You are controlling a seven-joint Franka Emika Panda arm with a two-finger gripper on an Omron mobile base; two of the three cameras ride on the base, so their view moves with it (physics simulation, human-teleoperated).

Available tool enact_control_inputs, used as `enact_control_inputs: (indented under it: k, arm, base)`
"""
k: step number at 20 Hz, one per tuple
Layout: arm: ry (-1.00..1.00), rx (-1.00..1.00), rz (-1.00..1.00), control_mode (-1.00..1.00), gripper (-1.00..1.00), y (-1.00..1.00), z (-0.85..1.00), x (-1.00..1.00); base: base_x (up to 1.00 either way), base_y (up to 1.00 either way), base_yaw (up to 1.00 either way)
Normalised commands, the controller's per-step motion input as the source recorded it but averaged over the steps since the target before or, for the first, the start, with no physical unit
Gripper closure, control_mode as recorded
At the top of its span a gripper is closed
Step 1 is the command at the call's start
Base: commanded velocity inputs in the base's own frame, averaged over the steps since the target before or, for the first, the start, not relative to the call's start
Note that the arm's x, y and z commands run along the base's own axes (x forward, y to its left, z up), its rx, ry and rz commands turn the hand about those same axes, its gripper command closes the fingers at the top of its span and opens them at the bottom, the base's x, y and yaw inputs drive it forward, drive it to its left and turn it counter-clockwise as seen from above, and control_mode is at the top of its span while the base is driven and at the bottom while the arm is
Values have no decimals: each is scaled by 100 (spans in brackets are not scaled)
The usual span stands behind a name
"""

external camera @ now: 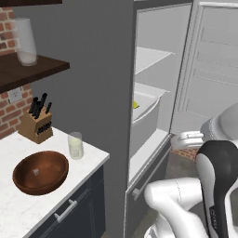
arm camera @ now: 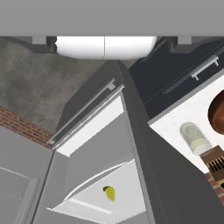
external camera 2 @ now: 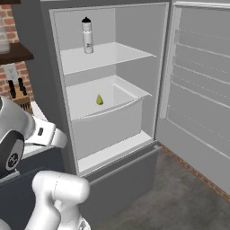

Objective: Grab a lemon wedge from the fridge and one ice cube from the ice bowl, and put them in the glass of lemonade.

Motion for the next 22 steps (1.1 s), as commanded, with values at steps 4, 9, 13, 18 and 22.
enact_control_inputs:
  k: [4, 9, 13, 18, 22]
  arm:
    - [0, 0, 0, 100, -100, 0, 0, 0]
    - [0, 0, 0, 100, -100, 0, 0, 0]
    - [0, 0, 0, 100, -100, 0, 0, 0]
    - [0, 0, 0, 100, -100, 0, 0, 0]
    - [0, 0, 0, 100, -100, 0, 0, 0]
  base:
    - [-15, -39, -2]
    - [0, -68, 5]
    - [11, -48, 13]
    - [72, -52, 27]
    - [100, -68, 48]
